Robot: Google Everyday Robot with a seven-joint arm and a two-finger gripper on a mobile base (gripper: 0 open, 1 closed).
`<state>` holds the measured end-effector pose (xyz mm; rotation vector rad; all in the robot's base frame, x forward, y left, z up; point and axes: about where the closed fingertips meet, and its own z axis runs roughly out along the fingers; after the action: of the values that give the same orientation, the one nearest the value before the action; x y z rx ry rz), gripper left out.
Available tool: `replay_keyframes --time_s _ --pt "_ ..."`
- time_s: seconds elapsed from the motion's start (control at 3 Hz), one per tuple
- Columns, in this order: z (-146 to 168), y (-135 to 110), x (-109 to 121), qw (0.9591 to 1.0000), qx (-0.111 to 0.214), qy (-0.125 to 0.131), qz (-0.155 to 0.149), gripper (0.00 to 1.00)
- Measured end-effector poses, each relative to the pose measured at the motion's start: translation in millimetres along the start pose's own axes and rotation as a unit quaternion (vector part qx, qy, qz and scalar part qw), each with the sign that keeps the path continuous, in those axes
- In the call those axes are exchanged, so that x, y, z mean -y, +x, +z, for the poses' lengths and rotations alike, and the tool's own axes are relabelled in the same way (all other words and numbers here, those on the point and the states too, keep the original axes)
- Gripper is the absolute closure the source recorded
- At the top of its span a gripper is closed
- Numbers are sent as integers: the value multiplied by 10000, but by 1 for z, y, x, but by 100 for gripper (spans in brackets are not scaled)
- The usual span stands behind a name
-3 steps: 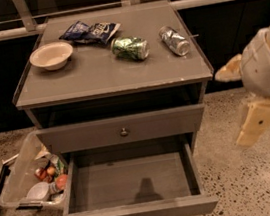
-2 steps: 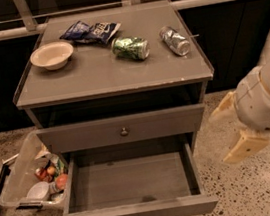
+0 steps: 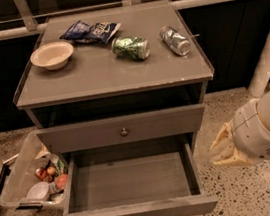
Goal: Close middle drawer
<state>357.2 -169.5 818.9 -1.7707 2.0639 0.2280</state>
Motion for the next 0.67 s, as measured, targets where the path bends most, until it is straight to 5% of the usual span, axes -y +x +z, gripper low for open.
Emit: replay_keyframes --time_s 0.33,0.67 --pt "0 0 0 10000 -2 -2 -1 100" --pt "21 3 -9 9998 59 -123 124 100"
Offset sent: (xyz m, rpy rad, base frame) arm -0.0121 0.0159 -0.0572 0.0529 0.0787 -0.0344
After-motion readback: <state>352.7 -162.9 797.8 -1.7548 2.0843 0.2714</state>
